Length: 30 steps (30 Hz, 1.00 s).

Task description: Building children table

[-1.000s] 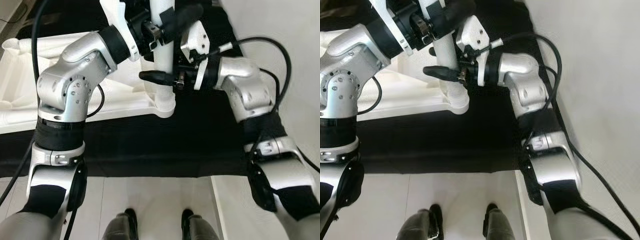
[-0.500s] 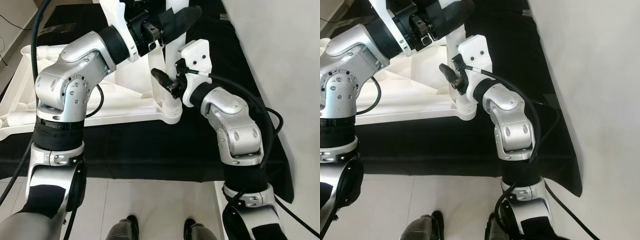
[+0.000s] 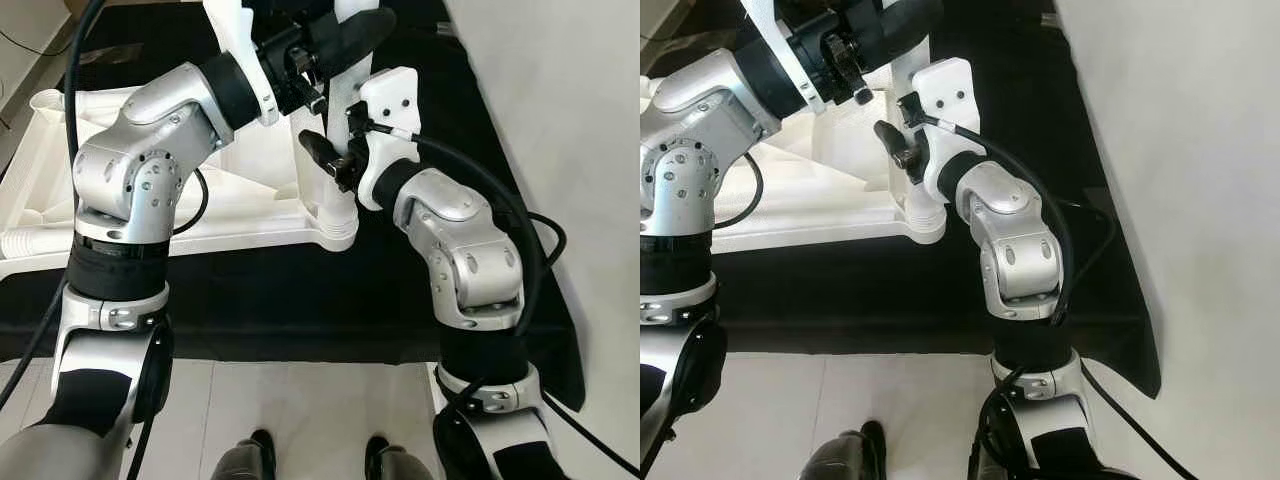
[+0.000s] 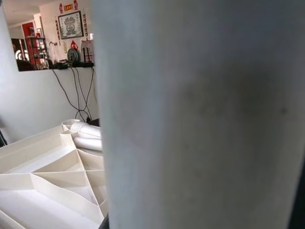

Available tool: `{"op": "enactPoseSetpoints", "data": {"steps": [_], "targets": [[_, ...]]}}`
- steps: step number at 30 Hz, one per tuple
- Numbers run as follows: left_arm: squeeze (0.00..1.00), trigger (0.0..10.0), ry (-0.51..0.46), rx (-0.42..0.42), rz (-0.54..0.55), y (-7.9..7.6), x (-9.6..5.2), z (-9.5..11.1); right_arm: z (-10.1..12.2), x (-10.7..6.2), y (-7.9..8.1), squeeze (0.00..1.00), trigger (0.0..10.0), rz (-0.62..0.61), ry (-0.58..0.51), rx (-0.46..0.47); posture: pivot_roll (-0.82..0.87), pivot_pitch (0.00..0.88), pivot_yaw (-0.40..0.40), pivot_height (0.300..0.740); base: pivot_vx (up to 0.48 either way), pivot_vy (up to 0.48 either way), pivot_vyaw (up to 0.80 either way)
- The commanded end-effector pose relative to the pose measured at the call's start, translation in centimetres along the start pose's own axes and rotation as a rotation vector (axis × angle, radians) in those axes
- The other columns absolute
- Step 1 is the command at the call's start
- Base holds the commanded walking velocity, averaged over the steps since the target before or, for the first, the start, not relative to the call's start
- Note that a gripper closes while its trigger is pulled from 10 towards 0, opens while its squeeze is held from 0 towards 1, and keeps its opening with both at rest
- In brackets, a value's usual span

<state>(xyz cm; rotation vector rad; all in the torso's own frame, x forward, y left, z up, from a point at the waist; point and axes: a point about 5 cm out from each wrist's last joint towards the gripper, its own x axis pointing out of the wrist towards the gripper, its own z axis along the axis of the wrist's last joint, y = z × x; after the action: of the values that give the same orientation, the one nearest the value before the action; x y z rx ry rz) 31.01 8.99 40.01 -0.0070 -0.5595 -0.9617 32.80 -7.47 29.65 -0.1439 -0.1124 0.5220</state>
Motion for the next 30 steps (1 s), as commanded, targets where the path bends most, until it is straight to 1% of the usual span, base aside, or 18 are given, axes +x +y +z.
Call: {"op": "enactPoseSetpoints", "data": {"steps": [1, 10, 13, 14, 15, 16, 17, 18, 19, 20, 23, 24, 25, 26, 27, 28, 29, 30], "targets": [[0.00, 0.0, 0.014, 0.013, 0.044, 0.9, -0.4, 0.1, -6.1, -0.3, -0.9, 0.00, 0.0, -0.060, 0.302, 0.120, -0.01, 0.301, 0.025, 0.740, 0.000, 0.000, 0.00], [0.00, 0.0, 0.019, 0.010, 0.034, 0.8, -0.4, 0.0, -5.9, -0.4, -0.7, 0.00, 0.0, -0.059, 0.305, 0.126, 0.00, 0.301, 0.028, 0.740, 0.000, 0.000, 0.00], [0.00, 0.0, 0.029, 0.008, 0.023, 0.7, -0.4, -0.2, -5.1, -0.3, -0.4, 0.00, 0.0, -0.031, 0.265, 0.127, -0.01, 0.299, 0.028, 0.740, 0.000, 0.000, 0.00], [0.00, 0.0, 0.030, 0.007, 0.022, 0.7, -0.4, -0.2, -4.8, -0.2, -0.4, 0.00, 4.8, -0.024, 0.243, 0.111, -0.01, 0.298, 0.028, 0.740, 0.000, 0.000, 0.00], [0.00, 0.0, 0.030, 0.007, 0.021, 0.7, -0.4, -0.2, -4.6, -0.1, -0.4, 0.00, 4.8, -0.021, 0.230, 0.100, -0.01, 0.298, 0.028, 0.740, 0.000, 0.000, 0.00], [0.00, 0.0, 0.030, 0.006, 0.020, 0.7, -0.4, -0.2, -4.2, 0.0, -0.3, 0.19, 10.0, 0.005, 0.210, 0.091, -0.01, 0.298, 0.028, 0.740, 0.000, 0.000, 0.00], [0.00, 0.0, 0.030, 0.006, 0.020, 0.7, -0.4, -0.2, -4.2, 0.0, -0.3, 0.19, 10.0, 0.005, 0.210, 0.091, -0.01, 0.298, 0.028, 0.740, 0.000, 0.000, 0.00], [0.00, 0.0, 0.030, 0.006, 0.018, 0.6, -0.4, -0.2, -3.5, 0.2, -0.1, 1.00, 10.0, 0.090, 0.164, 0.079, 0.00, 0.298, 0.028, 0.740, 0.000, 0.000, 0.00], [0.00, 0.0, 0.030, 0.007, 0.017, 0.6, -0.3, -0.2, -3.1, 0.4, 0.0, 1.00, 10.0, 0.135, 0.142, 0.074, 0.00, 0.298, 0.028, 0.740, 0.000, 0.000, 0.00], [0.00, 0.0, 0.029, 0.007, 0.016, 0.6, -0.3, -0.1, -2.4, 0.6, -0.5, 1.00, 10.0, 0.177, 0.113, 0.062, 0.00, 0.297, 0.028, 0.740, 0.000, 0.000, 0.00], [0.00, 0.0, 0.029, 0.007, 0.015, 0.6, -0.3, -0.1, -2.0, 0.8, -0.8, 1.00, 10.0, 0.202, 0.095, 0.054, 0.00, 0.297, 0.027, 0.740, 0.000, 0.000, 0.00], [0.00, 0.0, 0.027, 0.007, 0.014, 0.6, -0.3, -0.1, -1.2, 1.1, -1.6, 1.00, 10.0, 0.244, 0.074, 0.029, 0.00, 0.294, 0.027, 0.740, 0.000, 0.000, 0.00], [0.00, 0.0, 0.027, 0.007, 0.014, 0.6, -0.3, -0.1, -1.2, 1.1, -1.6, 1.00, 10.0, 0.244, 0.074, 0.029, 0.00, 0.294, 0.027, 0.740, 0.000, 0.000, 0.00], [0.00, 0.0, 0.026, 0.007, 0.012, 0.5, -0.3, 0.0, -0.4, 1.2, -2.2, 0.94, 10.0, 0.339, 0.048, -0.006, 0.00, 0.294, 0.027, 0.740, 0.000, 0.000, 0.00], [0.00, 0.0, 0.026, 0.007, 0.012, 0.5, -0.3, 0.0, -0.4, 1.2, -2.2, 0.94, 10.0, 0.339, 0.048, -0.006, 0.00, 0.294, 0.027, 0.740, 0.000, 0.000, 0.00], [0.00, 0.0, 0.025, 0.008, 0.011, 0.5, -0.3, 0.0, 0.1, 1.2, -2.5, 0.00, 10.0, 0.449, 0.039, -0.036, 0.00, 0.292, 0.023, 0.740, 0.000, 0.000, 0.00], [0.00, 0.0, 0.025, 0.008, 0.011, 0.5, -0.3, 0.0, 0.3, 1.2, -2.7, 0.00, 10.0, 0.521, 0.037, -0.054, 0.00, 0.292, 0.023, 0.740, 0.000, 0.000, 0.00], [0.00, 0.0, 0.025, 0.008, 0.011, 0.5, -0.3, 0.0, 0.3, 1.2, -2.7, 0.00, 10.0, 0.521, 0.037, -0.054, 0.00, 0.292, 0.023, 0.740, 0.000, 0.000, 0.00]]}}
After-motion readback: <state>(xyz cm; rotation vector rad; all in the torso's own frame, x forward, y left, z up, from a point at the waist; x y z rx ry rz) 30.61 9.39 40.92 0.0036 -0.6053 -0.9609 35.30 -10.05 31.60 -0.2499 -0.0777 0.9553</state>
